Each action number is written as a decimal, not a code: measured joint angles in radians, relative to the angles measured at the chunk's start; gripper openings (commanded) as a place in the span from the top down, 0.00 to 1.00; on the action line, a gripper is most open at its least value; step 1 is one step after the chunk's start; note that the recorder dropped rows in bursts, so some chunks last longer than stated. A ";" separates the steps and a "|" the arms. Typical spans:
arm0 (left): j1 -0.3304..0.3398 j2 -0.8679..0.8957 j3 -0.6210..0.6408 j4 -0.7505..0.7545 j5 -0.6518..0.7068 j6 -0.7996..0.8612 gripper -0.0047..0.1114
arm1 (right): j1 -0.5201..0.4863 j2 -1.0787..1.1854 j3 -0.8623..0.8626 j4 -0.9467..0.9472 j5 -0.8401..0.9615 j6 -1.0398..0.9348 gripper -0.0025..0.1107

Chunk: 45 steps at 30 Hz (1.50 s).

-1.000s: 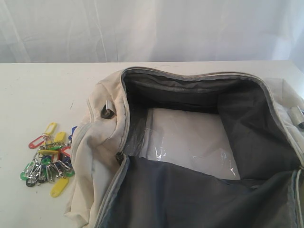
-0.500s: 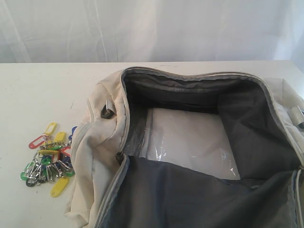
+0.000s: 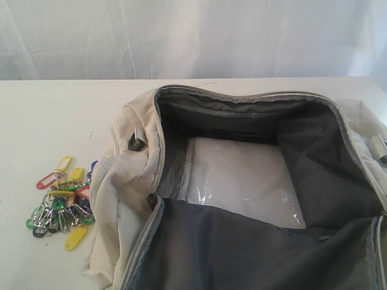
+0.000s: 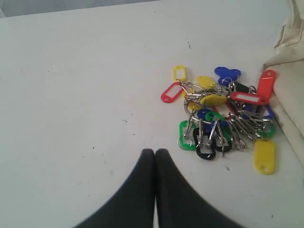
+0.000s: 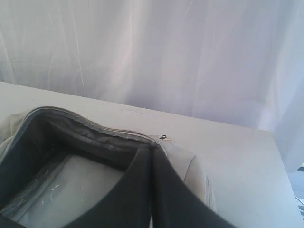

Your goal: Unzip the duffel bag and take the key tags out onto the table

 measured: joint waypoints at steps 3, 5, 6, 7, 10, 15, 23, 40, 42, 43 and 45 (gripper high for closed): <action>0.000 0.000 0.000 0.000 0.000 0.000 0.96 | -0.004 -0.004 0.000 0.000 0.000 0.000 0.98; 0.000 0.000 0.000 0.000 0.000 0.000 0.96 | -0.004 -0.004 0.000 0.000 0.000 0.000 0.98; 0.000 0.000 0.000 0.000 0.000 0.000 0.96 | -0.004 -0.004 0.000 0.000 0.000 0.000 0.98; 0.000 0.000 0.000 0.000 0.000 0.000 0.96 | -0.004 -0.004 0.000 0.000 0.000 0.000 0.98; 0.000 0.000 0.000 0.000 0.000 0.000 0.96 | -0.008 -0.008 0.000 0.000 0.000 0.000 0.98; 0.015 0.000 0.000 0.000 0.000 0.000 0.96 | -0.032 -0.017 0.000 0.000 0.000 0.000 0.98; 0.031 0.000 0.000 0.000 0.000 0.000 0.96 | -0.045 -0.017 0.000 0.000 0.003 0.000 0.98; 0.031 0.000 0.000 0.000 -0.002 0.000 0.96 | -0.108 -0.126 0.327 0.000 -0.007 0.000 0.98; 0.031 0.000 0.000 0.000 -0.002 0.000 0.96 | -0.108 -0.127 0.332 0.000 0.005 0.000 0.98; 0.031 0.000 0.000 0.000 -0.002 0.000 0.96 | -0.108 -0.127 0.332 0.000 0.007 0.000 0.98; 0.031 0.000 0.000 0.000 -0.002 0.000 0.96 | -0.108 -0.127 0.334 0.000 0.008 0.000 0.98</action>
